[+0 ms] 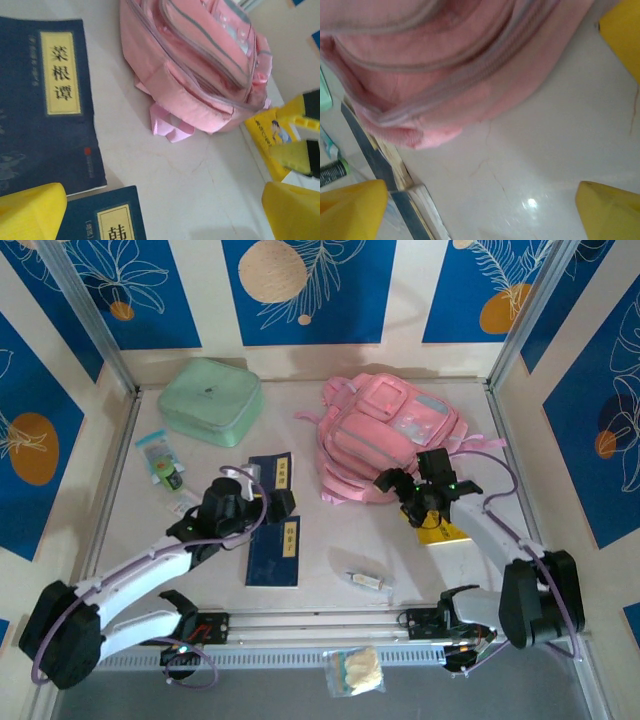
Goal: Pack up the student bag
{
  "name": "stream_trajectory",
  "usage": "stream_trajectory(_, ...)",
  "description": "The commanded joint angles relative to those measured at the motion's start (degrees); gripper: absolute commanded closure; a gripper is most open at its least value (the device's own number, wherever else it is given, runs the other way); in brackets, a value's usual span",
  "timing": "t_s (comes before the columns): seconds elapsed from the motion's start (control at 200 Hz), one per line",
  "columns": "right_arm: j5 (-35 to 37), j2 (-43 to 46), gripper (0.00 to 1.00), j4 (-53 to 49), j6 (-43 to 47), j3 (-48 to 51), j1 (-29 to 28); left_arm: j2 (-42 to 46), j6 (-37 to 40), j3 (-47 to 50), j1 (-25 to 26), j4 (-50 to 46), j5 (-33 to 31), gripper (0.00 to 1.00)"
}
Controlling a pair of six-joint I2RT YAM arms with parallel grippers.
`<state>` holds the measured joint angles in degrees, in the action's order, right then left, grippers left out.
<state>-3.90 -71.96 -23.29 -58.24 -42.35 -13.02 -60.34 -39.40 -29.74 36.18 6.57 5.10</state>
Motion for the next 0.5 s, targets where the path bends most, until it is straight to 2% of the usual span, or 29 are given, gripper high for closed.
stream_trajectory(0.0,0.74,-4.98,0.11,2.68,-1.75,-4.49,0.77,-2.76,0.17,-3.43,2.4,4.31,-2.68,0.0)
stream_trajectory(0.09,1.02,-10.12,0.15,1.99,-0.42,-8.25,1.11,-5.35,0.13,-4.96,3.47,4.5,-3.08,0.01)
stream_trajectory(0.39,-1.55,-22.14,0.48,1.59,4.83,-16.77,0.29,-7.97,-0.21,-6.76,4.73,2.85,-4.49,0.0)
stream_trajectory(0.495,-2.32,-24.21,0.74,1.01,6.29,-18.85,-1.89,-6.54,-0.46,-6.5,4.67,0.25,-6.26,0.01)
